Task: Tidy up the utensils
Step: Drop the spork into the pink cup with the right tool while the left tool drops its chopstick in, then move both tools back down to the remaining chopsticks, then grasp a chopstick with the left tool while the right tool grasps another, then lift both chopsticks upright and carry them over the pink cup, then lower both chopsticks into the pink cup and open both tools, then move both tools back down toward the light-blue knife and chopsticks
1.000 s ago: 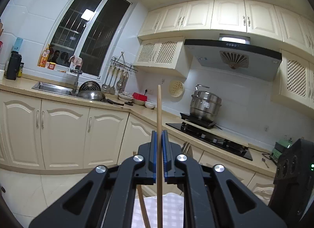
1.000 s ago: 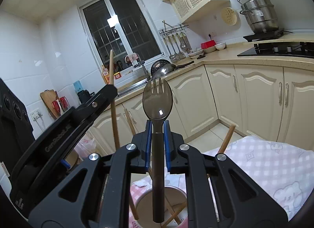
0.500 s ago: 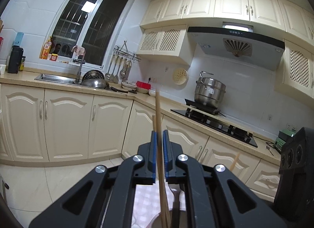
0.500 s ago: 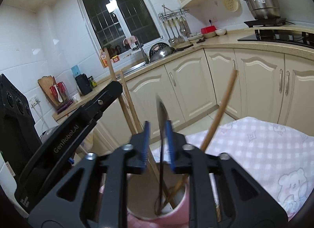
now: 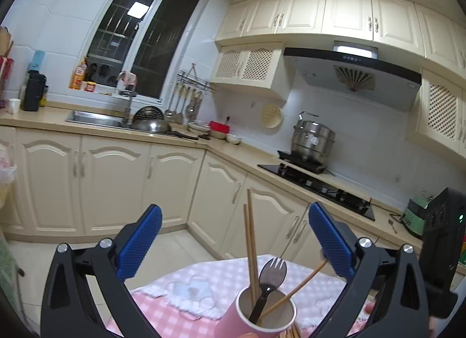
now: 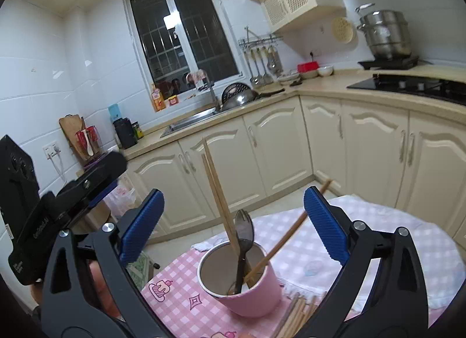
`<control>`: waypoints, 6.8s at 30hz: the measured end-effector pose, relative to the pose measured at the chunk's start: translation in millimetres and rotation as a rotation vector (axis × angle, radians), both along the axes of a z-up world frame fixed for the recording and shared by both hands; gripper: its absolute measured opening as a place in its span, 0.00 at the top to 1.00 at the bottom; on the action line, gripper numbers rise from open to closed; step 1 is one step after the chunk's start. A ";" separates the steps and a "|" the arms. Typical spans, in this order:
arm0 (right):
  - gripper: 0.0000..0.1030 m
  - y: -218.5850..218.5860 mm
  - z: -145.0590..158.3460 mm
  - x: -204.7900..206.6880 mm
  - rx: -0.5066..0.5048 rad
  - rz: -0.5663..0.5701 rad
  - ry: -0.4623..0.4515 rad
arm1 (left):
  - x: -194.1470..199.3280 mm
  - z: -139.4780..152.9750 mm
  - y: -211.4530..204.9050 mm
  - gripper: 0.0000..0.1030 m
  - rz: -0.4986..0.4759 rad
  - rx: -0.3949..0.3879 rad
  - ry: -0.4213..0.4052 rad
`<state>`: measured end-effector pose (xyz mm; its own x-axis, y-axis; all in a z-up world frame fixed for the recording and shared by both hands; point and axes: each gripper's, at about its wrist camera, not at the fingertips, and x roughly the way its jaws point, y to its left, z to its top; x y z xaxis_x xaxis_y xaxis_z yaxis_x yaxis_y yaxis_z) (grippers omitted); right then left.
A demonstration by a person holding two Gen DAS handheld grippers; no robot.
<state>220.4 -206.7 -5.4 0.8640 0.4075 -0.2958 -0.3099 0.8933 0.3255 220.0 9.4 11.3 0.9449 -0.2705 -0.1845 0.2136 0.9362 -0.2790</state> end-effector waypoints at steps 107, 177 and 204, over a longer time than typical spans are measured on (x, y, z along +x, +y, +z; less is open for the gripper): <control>0.94 -72.8 -116.9 -52.5 -0.070 0.012 0.517 | -32.5 -140.7 -111.1 0.96 -0.396 0.340 0.537; 0.06 -37.6 35.5 -11.2 -0.050 -0.150 -0.081 | 26.8 -30.2 -38.7 0.05 -0.004 0.105 0.108; 0.06 -68.0 -54.8 -65.1 -0.100 -0.153 0.407 | -42.1 -51.3 -30.8 0.05 0.039 0.253 0.303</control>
